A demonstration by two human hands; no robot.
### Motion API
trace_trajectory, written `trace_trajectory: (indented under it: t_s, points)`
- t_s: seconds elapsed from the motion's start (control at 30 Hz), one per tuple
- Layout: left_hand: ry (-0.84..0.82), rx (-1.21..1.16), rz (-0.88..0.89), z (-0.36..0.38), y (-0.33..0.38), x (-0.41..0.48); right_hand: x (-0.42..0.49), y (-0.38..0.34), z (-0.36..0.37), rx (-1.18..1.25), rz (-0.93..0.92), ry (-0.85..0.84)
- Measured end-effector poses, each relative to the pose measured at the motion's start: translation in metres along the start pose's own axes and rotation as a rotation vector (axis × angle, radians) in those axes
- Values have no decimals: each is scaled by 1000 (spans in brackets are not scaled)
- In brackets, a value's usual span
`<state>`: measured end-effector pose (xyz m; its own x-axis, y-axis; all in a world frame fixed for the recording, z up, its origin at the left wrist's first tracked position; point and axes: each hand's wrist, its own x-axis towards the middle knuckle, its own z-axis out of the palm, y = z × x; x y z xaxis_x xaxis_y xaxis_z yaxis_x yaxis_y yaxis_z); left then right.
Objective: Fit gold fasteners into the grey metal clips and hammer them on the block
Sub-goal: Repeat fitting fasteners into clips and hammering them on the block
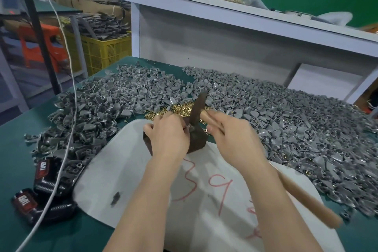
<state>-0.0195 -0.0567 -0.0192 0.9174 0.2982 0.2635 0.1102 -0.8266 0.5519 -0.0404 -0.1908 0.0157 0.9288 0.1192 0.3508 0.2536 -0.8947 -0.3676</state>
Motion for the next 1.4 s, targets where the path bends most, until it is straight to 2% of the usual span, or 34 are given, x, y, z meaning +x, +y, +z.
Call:
trace_trajectory:
  t_s: [0.1, 0.13, 0.23, 0.27, 0.4, 0.43, 0.53, 0.57, 0.7, 0.73, 0.83, 0.97, 1.03, 1.1, 1.27, 1.33, 1.4]
  points:
    - [1, -9, -11, 1, 0, 1, -1, 0, -5, 175, -63, 270]
    - [0, -13, -13, 1, 1, 1, 1, 0, -5, 173, -70, 252]
    - [0, 6, -1, 0, 1, 0, -1, 1, 4, -14, 3, -65]
    - [-1, 11, 3, 0, 1, 0, -2, 1, 4, -24, 15, -68]
    - [-2, 20, -11, 2, 1, 1, -2, 0, -2, 188, -25, 237]
    - [-4, 19, -14, 2, 1, 1, 0, 1, -2, 188, -26, 218]
    - [-3, 38, 0, 1, 2, 0, 0, 2, 5, 8, 47, -101]
    - [-1, 39, 1, 1, 2, 0, 0, 2, 5, 11, 59, -101]
    - [-6, 27, -15, 1, 1, 1, -2, 2, 0, 167, -40, 231]
    - [-10, 27, -20, 1, 1, 1, -1, 2, 0, 167, -37, 200]
    - [-9, 36, -7, -1, 2, -1, 0, 9, 5, 38, 32, -92]
    - [-15, 4, -14, -2, 0, 0, 7, 23, 2, 170, 60, -17]
    - [-19, 1, -16, -1, 0, 0, 16, 33, 4, 261, 153, 42]
    - [-9, 2, -16, -1, 0, -1, 24, 42, 10, 210, 238, 8]
    - [15, 6, -25, -1, 1, 0, 23, 54, 31, 158, 371, -259]
    - [21, 2, -29, 0, 1, 0, 23, 53, 35, 93, 380, -255]
    - [16, -2, -29, 0, 0, -1, 23, 50, 35, -46, 340, -162]
